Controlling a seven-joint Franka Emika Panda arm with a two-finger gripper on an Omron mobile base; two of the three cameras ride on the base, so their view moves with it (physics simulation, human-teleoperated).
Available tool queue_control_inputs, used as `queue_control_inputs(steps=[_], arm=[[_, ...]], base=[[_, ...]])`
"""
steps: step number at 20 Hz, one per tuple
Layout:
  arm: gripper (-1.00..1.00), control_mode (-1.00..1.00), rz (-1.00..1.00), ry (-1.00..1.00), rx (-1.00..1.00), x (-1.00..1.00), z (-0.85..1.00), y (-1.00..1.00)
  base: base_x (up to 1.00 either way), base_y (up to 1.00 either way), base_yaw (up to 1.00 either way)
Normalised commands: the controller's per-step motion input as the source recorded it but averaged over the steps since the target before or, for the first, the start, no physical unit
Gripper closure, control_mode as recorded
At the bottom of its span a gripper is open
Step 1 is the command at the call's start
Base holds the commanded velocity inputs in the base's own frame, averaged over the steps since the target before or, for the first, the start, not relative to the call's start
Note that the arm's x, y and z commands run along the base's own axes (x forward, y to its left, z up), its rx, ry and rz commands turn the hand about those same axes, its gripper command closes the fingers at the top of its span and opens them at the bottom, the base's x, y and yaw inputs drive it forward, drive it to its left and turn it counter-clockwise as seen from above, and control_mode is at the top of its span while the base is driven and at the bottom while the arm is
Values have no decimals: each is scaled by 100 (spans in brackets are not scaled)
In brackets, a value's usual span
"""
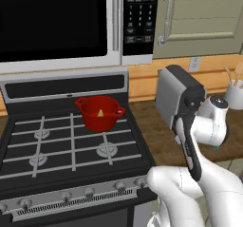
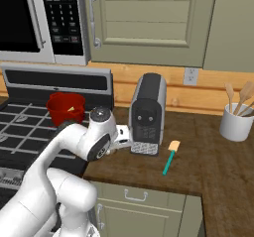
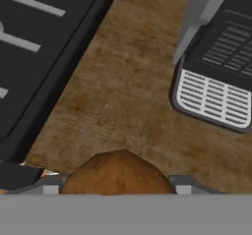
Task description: Put the mushroom and lemon wedge in the pot. Retrieve the spatula and lightly stir the vegetables in the pot.
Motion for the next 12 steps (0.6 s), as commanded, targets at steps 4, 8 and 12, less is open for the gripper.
queue_control_inputs(steps=[4, 8, 12], arm=[[100, -100, 0, -8, 6, 2, 100, 100], [100, -100, 0, -2, 14, 25, 100, 100], [100, -100, 0, 0, 18, 44, 97, 98]], base=[[0, 0, 0], [0, 0, 0], [0, 0, 0]])
